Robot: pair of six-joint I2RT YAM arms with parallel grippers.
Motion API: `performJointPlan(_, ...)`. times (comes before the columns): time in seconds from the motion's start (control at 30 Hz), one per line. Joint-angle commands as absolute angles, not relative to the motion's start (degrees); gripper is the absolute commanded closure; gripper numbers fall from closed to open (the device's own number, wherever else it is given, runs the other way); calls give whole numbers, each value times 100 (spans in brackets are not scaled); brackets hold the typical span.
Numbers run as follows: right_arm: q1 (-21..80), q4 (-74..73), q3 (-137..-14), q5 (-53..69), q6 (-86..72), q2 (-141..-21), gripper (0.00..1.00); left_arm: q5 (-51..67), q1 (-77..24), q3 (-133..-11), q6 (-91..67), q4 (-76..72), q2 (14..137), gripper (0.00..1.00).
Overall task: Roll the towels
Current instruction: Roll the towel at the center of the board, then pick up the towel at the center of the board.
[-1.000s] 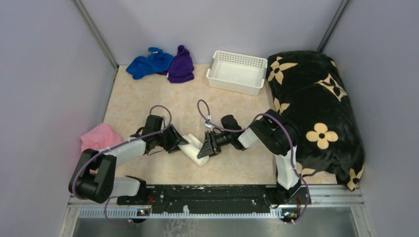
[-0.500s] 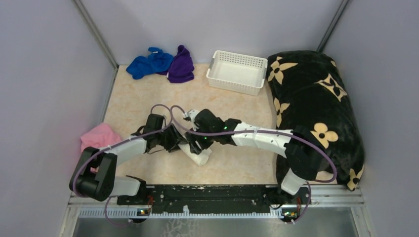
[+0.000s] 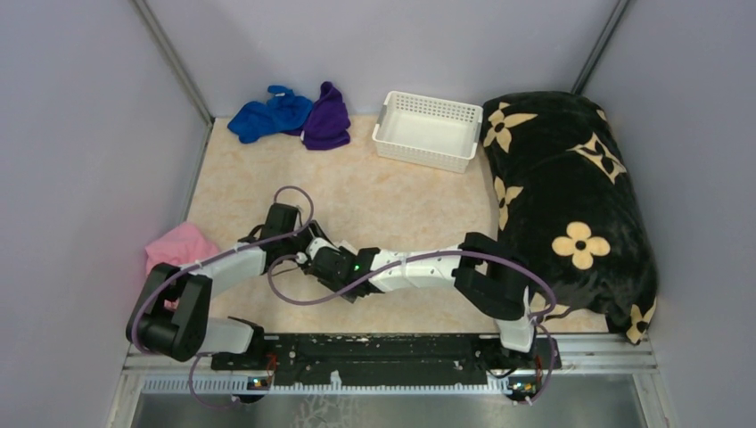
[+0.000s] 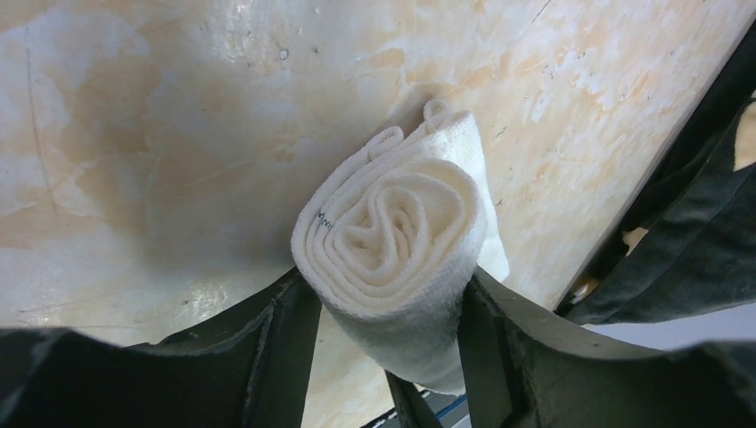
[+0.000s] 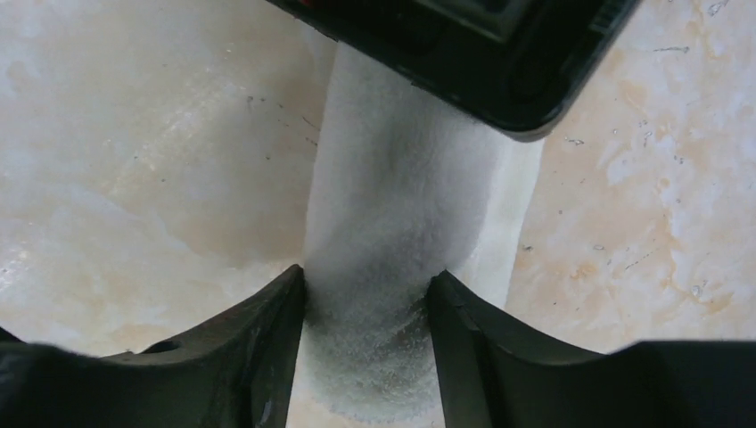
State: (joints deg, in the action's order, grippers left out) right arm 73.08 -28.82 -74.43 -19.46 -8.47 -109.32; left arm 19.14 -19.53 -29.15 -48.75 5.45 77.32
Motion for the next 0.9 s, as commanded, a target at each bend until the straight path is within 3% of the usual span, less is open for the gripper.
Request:
performJointPlan(0.0, 7207, -2995, -7266, -1862, -982, -11346, 55, 1468, -1968, -2878, -4649, 895, 7774, 36)
performJointPlan(0.13, 6724, -2377, -6615, -494, -1132, -10938, 71, 1483, -1962, -2866, -4620, 994, 7416, 32)
performJointPlan(0.43, 5449, -867, -5676, 3319, -1813, -10513, 75, 1909, -1929, -2727, -4707, 708, 6863, 27)
performJointPlan(0.7, 4894, -8, -5462, 4452, -2476, -10933, 74, 2317, -1949, -2591, -4958, 8, 7438, 33)
performJointPlan(0.87, 4888, -758, -5700, 3518, -2147, -10766, 64, 2241, -1951, -2576, -4945, 43, 7803, 47)
